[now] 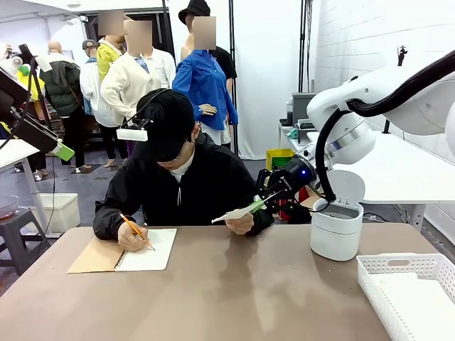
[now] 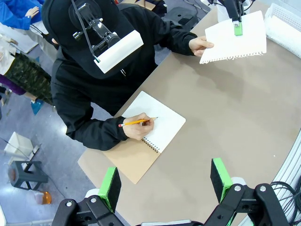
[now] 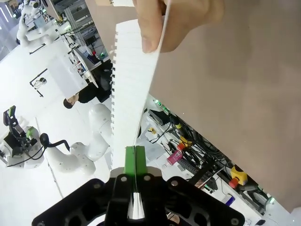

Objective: Sort the paper based on its condition.
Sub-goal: If a person hands you a paper, place it in the Organizing basket , and if it's crumpled, put it in the Trash can.

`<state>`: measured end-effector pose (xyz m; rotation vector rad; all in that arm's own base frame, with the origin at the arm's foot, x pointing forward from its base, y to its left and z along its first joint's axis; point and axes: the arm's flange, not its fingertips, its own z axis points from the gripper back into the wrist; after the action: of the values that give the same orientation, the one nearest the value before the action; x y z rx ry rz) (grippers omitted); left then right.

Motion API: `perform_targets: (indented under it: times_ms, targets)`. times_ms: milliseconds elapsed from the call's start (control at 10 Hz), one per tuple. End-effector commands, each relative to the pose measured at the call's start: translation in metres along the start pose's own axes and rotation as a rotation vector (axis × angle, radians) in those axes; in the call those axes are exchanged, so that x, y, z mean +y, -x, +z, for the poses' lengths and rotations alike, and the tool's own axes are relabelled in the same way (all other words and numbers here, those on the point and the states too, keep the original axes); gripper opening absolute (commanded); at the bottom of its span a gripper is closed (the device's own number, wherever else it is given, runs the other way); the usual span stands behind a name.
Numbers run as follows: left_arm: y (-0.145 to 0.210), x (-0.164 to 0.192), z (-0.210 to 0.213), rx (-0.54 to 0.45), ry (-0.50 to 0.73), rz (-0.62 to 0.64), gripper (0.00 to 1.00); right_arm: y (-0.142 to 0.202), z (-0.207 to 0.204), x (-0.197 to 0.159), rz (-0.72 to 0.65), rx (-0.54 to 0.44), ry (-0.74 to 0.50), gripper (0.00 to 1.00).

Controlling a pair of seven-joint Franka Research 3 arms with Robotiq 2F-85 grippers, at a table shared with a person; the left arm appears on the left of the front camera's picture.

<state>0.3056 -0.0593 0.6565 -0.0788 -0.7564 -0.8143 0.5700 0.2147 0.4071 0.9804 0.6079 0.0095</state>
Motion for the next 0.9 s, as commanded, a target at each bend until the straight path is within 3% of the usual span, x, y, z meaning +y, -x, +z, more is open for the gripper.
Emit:
perform_targets:
  times_ms: [0, 400, 700, 800]
  targets:
    - [0.0, 0.0, 0.0, -0.001, 0.001, 0.0, 1.0, 0.001, 0.003, 0.004, 0.046, 0.039, -0.022, 0.0]
    - [0.0, 0.0, 0.0, -0.001, 0.001, 0.0, 1.0, 0.033, 0.012, 0.032, 0.167, 0.022, 0.076, 0.0]
    - [0.0, 0.0, 0.0, -0.001, 0.001, 0.0, 1.0, 0.089, 0.036, 0.053, 0.33, -0.101, 0.178, 0.0]
    - [0.0, 0.0, 0.0, -0.001, 0.001, 0.0, 1.0, 0.119, 0.043, 0.061, 0.404, -0.176, 0.265, 0.0]
